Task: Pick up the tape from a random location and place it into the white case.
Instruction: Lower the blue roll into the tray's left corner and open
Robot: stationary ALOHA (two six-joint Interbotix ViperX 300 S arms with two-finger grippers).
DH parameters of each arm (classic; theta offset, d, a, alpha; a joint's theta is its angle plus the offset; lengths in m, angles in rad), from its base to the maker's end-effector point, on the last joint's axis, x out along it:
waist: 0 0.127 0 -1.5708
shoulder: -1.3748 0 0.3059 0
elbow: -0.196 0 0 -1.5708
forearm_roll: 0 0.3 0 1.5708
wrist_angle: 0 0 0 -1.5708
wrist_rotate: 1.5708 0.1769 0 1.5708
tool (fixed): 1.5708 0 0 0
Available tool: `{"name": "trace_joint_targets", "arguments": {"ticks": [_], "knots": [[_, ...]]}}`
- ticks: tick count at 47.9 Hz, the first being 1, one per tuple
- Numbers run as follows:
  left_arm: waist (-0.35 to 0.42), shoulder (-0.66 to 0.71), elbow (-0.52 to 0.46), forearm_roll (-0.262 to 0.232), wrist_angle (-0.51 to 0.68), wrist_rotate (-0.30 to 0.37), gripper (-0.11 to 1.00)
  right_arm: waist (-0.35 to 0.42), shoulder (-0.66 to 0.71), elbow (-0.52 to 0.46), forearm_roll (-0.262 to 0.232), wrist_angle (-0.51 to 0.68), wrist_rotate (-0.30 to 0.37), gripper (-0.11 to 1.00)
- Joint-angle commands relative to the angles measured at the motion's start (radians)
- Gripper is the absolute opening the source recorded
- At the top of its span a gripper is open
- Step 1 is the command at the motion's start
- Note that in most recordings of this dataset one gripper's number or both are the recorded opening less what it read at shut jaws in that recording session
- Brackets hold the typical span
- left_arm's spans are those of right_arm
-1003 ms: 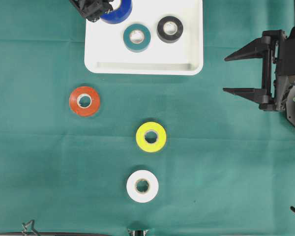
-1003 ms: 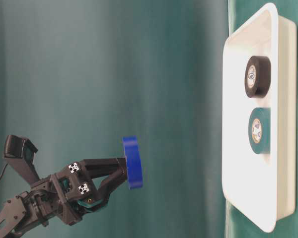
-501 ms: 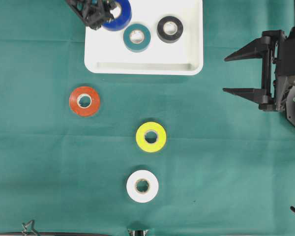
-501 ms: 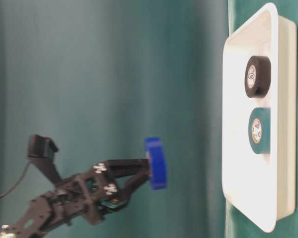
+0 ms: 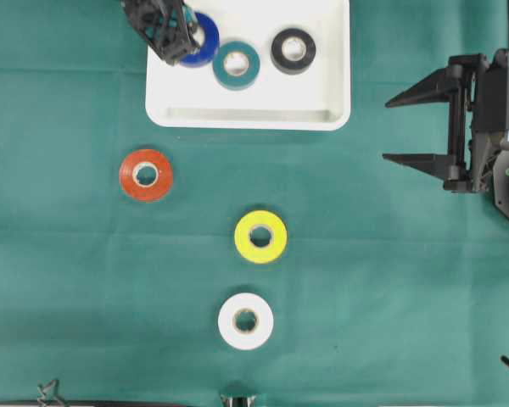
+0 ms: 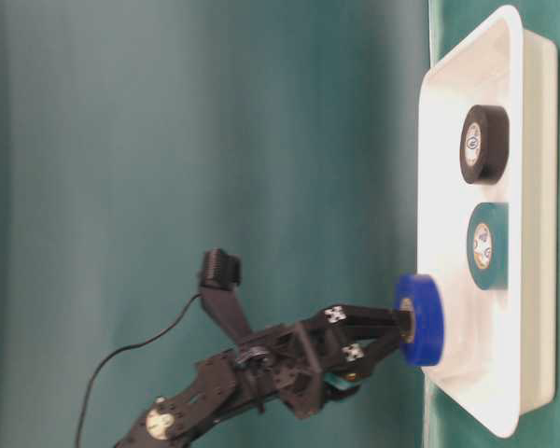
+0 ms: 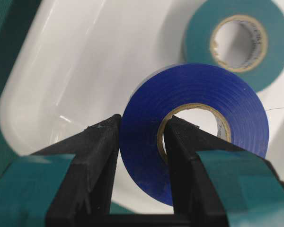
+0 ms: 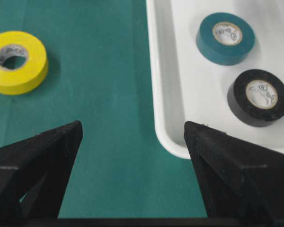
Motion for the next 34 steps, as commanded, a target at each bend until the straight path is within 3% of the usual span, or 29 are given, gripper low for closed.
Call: {"name": "trace_joint_targets", "arguments": {"ticks": [1, 15, 34], "knots": [[0.003, 0.002, -0.009, 0.002, -0.025, 0.002, 0.25, 0.002, 0.002, -0.023, -0.002, -0.008, 0.0, 0.87], [0.003, 0.003, -0.006, -0.005, -0.055, 0.103, 0.25, 0.002, 0.002, -0.023, -0.002, -0.008, 0.0, 0.87], [0.005, 0.003, -0.006, -0.006, -0.054, 0.107, 0.26, 0.002, 0.002, -0.023, -0.002, -0.008, 0.0, 0.87]]}}
